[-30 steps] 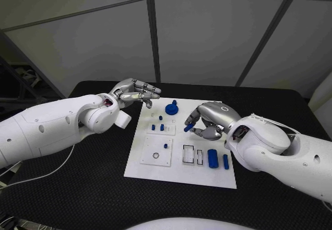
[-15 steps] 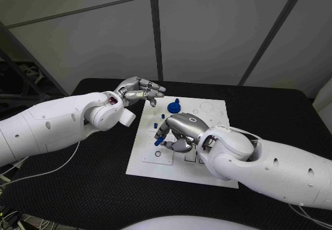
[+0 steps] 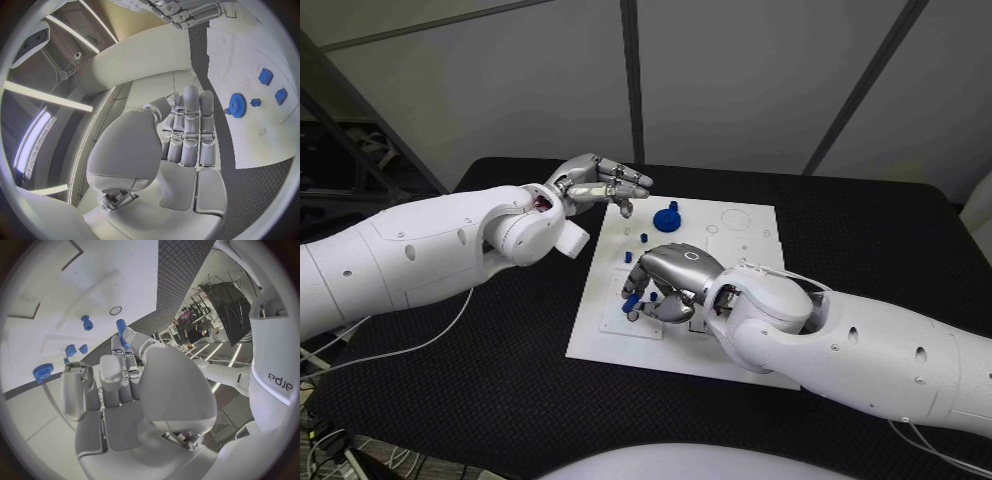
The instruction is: Assemble the parts on the task board
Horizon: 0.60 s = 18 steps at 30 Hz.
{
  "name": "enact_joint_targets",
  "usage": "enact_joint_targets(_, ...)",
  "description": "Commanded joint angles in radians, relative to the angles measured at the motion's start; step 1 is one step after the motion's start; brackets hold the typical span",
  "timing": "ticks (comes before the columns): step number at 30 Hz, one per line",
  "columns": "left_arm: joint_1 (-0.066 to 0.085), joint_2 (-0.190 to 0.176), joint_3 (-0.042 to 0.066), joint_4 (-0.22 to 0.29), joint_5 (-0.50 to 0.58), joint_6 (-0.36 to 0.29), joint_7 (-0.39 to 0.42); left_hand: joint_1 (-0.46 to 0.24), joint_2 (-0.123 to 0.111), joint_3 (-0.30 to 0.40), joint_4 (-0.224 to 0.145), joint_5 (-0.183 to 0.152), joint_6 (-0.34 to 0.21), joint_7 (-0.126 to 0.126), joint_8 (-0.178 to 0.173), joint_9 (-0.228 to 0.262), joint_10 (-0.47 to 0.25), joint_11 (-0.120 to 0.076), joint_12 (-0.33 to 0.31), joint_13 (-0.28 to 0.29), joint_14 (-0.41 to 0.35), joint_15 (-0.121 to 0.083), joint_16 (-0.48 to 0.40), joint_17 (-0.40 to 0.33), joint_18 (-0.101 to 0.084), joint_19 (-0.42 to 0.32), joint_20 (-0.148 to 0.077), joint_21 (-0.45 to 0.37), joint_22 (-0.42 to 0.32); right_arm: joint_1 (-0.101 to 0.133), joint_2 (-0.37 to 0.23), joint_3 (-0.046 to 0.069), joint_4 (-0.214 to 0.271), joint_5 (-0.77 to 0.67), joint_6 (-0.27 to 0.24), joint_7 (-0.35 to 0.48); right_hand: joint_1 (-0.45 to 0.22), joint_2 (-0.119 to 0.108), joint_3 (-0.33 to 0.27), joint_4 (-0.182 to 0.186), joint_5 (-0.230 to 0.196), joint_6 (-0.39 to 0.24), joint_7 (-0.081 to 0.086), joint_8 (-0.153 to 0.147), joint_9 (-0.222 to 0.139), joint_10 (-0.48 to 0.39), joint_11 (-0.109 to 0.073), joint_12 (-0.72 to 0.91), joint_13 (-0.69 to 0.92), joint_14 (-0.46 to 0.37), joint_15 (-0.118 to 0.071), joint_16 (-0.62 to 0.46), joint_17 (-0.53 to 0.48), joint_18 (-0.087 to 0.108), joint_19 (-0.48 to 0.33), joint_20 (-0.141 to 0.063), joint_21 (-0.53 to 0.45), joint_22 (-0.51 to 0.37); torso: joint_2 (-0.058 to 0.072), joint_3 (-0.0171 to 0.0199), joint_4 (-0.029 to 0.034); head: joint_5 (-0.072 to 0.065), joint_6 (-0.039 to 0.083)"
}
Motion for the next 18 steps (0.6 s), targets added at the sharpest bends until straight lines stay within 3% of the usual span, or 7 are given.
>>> enact_joint_targets(1, 0.001, 0.002, 0.001, 0.000, 0.004, 0.009, 0.003, -0.007, 0.006, -0.002, -0.002, -0.002, -0.005, 0.004, -0.004, -0.001, -0.007, -0.003, -0.002, 0.001, 0.005, 0.005, -0.005, -0.001, -0.012, -0.005, 0.000, -0.004, 0.001, 0.001, 0.003, -0.001, -0.002, -0.023, 0.050, 0.001, -0.006, 0.009, 0.002, -0.004, 0.006, 0.004, 0.000, -0.001, 0.001, 0.002, 0.005, -0.005, 0.001, 0.000, -0.005, 0.001, -0.002, -0.002, 0.054, -0.008, 0.003, 0.176, -0.001, 0.0001, -0.0007, 0.003, -0.003)
enact_joint_targets(18, 0.001, 0.001, 0.001, -0.001, 0.004, 0.009, 0.001, -0.007, 0.006, -0.002, -0.002, -0.002, -0.005, 0.004, -0.004, -0.001, -0.007, -0.003, -0.002, 0.001, 0.005, 0.005, -0.005, -0.001, -0.012, -0.005, 0.000, -0.004, 0.001, 0.001, 0.003, -0.002, -0.009, -0.065, 0.112, -0.030, -0.009, 0.012, 0.002, -0.004, 0.006, 0.006, 0.000, -0.001, 0.002, 0.002, 0.006, -0.008, 0.001, 0.000, -0.004, 0.001, -0.002, -0.003, 0.054, -0.007, 0.003, 0.176, -0.001, 0.0001, -0.0003, 0.001, -0.005)
